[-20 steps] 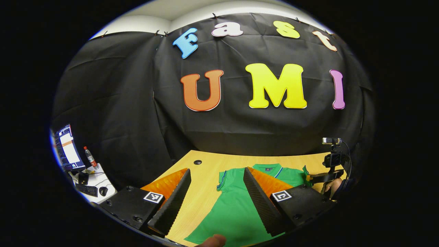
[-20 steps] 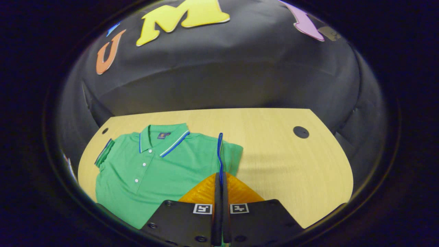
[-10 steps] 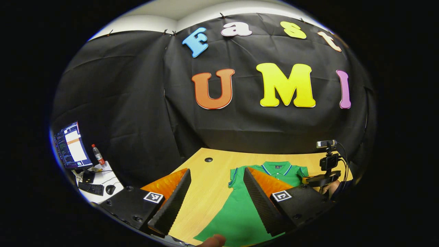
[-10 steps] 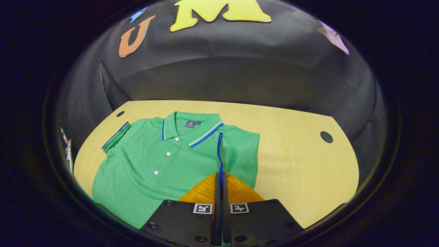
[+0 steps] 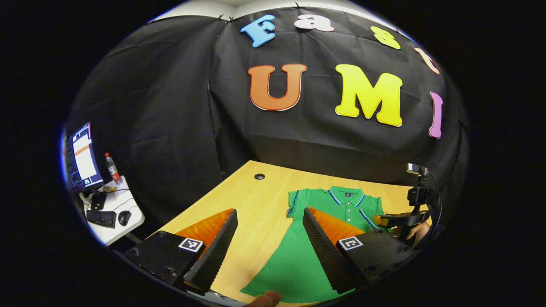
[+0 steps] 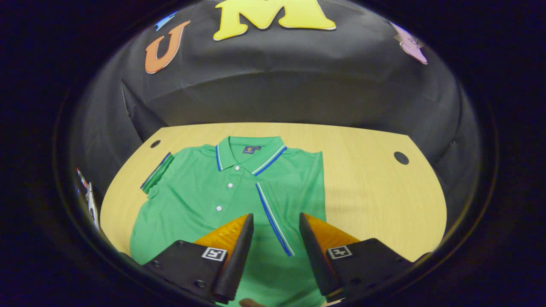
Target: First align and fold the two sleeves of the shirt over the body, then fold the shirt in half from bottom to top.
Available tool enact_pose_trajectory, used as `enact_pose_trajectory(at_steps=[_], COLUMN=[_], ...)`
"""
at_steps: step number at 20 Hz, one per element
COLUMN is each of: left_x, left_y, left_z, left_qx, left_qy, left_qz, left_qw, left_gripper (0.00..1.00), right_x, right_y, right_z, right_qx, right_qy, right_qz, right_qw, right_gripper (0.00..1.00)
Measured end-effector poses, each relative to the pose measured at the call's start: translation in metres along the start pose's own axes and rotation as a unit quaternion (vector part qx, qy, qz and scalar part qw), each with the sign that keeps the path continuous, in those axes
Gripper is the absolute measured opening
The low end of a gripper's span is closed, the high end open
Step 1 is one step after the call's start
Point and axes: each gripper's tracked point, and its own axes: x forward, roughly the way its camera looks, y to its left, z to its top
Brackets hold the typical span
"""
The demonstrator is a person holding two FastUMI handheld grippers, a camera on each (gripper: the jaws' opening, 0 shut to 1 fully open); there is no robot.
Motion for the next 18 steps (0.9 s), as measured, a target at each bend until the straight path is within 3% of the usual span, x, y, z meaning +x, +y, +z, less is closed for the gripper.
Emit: enact_pose_trajectory(at_steps=[1,3,7,11,18], left_x=[0.011,0.033,0.085,0.141,0.235], left_y=[0.002,-0.002,-0.022,-0.048,-0.082], left_z=[-0.003,-0.011,-0.025,-0.039,-0.064], left_qx=[-0.002,-0.01,0.001,0.035,0.075], left_qy=[0.007,0.027,0.071,0.096,0.136], left_qz=[-0.007,-0.033,-0.072,-0.104,-0.114], left_qw=[1.0,0.999,0.995,0.989,0.981], left_gripper=[0.99,0.99,0.98,0.98,0.98], right_x=[-0.012,-0.04,-0.107,-0.187,-0.286], right_y=[0.001,0.004,0.007,0.009,0.012], right_z=[0.003,0.013,0.032,0.065,0.058], right_qx=[0.001,-0.011,-0.039,-0.02,0.006], right_qy=[-0.012,-0.039,-0.092,-0.166,-0.218], right_qz=[-0.005,-0.006,-0.014,-0.036,-0.067], right_qw=[1.0,0.999,0.995,0.985,0.974], right_gripper=[0.79,0.98,0.97,0.97,0.97])
